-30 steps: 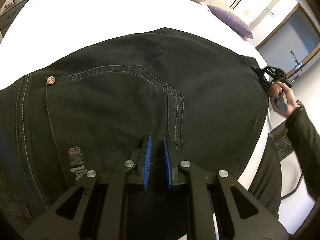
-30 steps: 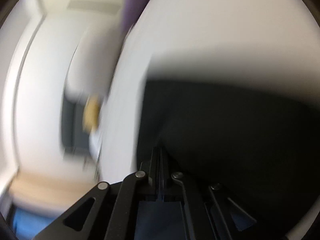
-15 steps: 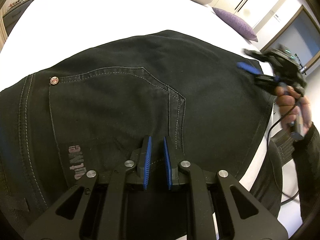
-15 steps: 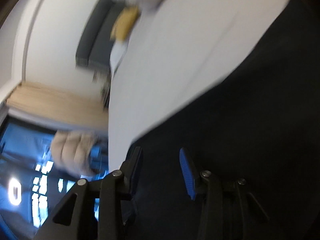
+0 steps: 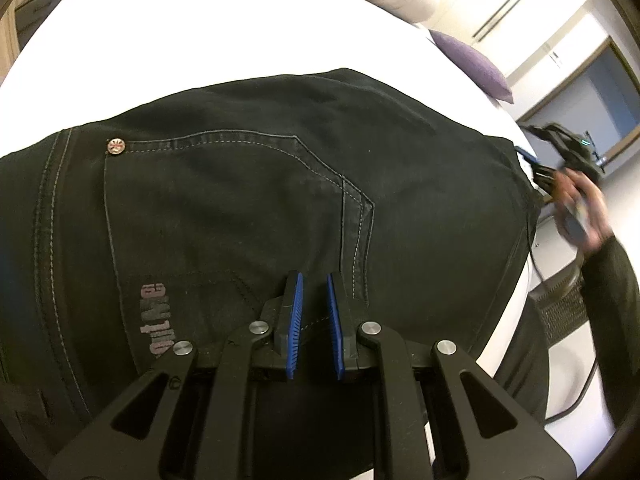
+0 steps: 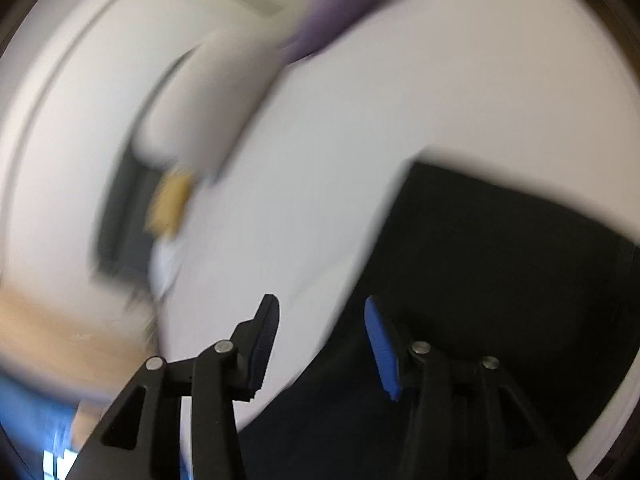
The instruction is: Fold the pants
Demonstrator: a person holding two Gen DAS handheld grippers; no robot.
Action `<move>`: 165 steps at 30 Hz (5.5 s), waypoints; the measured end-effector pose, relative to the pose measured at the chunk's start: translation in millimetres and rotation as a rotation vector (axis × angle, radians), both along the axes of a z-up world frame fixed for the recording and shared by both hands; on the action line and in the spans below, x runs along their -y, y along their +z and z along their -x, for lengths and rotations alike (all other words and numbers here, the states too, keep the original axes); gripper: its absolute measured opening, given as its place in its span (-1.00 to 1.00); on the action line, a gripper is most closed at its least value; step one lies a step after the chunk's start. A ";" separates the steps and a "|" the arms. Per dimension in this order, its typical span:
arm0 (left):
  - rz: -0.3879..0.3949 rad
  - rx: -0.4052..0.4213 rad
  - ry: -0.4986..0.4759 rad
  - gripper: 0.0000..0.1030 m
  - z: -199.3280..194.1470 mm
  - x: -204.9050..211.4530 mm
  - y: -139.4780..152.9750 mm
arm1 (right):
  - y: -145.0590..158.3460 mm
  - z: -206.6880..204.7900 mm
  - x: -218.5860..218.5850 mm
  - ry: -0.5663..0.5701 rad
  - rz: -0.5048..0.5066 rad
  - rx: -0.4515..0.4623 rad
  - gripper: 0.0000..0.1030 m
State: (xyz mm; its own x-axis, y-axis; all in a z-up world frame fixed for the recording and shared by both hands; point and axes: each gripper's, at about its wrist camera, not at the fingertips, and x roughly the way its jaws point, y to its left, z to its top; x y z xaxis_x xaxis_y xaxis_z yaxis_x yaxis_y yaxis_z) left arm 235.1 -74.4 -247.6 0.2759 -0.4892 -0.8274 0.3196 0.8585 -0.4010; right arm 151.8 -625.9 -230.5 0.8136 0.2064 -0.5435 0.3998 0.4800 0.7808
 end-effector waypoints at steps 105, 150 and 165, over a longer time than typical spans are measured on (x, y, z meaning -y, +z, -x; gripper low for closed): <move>0.041 -0.014 -0.070 -0.75 -13.5 30.5 14.3 | -45.8 161.9 80.9 -0.334 -0.126 -0.056 -0.13; 0.212 -0.138 -0.011 -0.75 -42.8 33.3 -10.3 | 12.3 57.5 -199.3 0.677 1.292 -0.208 -0.79; 0.600 -0.347 0.023 0.63 -94.7 98.3 5.5 | 42.7 85.3 -273.5 0.699 1.565 -0.080 -0.79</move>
State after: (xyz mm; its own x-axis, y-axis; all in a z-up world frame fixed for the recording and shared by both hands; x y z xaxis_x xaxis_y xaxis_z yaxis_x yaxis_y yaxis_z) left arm 329.8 -172.6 -242.0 0.0600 -0.8869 -0.4580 0.0713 0.4614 -0.8843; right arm 66.5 -352.4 -187.9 0.7699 -0.2432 -0.5901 -0.1902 0.7951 -0.5759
